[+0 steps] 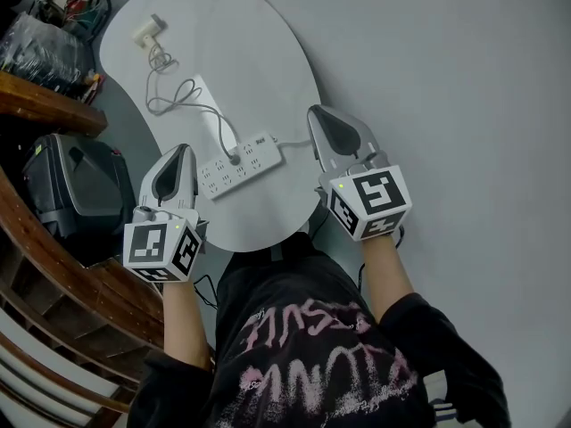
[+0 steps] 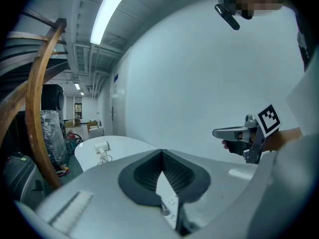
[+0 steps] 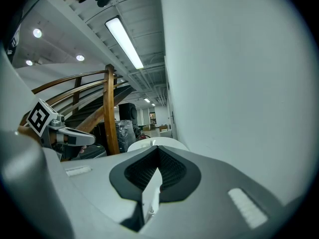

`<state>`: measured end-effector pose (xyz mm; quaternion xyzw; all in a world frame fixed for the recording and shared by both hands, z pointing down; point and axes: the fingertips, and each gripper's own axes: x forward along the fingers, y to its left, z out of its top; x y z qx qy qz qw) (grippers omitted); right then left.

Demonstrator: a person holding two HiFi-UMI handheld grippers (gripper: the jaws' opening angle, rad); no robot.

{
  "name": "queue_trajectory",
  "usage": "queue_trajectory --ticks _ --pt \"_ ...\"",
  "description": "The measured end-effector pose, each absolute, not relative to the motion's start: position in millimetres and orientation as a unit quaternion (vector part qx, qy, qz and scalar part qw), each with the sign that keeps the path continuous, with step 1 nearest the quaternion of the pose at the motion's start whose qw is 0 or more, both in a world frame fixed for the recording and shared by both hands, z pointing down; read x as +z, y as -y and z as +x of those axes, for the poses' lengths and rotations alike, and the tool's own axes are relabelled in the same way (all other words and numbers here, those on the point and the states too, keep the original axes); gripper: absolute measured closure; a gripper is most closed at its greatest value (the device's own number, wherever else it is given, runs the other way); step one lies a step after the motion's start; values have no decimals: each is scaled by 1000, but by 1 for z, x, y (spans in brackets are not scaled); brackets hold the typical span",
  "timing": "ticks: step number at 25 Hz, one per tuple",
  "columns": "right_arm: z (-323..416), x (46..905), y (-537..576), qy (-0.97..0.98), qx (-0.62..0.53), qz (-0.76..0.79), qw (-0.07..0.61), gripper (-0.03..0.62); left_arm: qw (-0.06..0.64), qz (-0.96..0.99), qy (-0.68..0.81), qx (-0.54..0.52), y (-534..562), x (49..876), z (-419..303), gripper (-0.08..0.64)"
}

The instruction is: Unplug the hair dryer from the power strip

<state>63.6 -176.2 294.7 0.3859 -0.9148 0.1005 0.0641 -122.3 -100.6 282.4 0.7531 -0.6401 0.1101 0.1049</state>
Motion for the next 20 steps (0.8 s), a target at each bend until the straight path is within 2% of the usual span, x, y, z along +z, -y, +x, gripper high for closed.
queue_trajectory --ticks 20 --pt "40 294 161 903 98 412 70 580 104 769 623 94 99 284 -151 560"
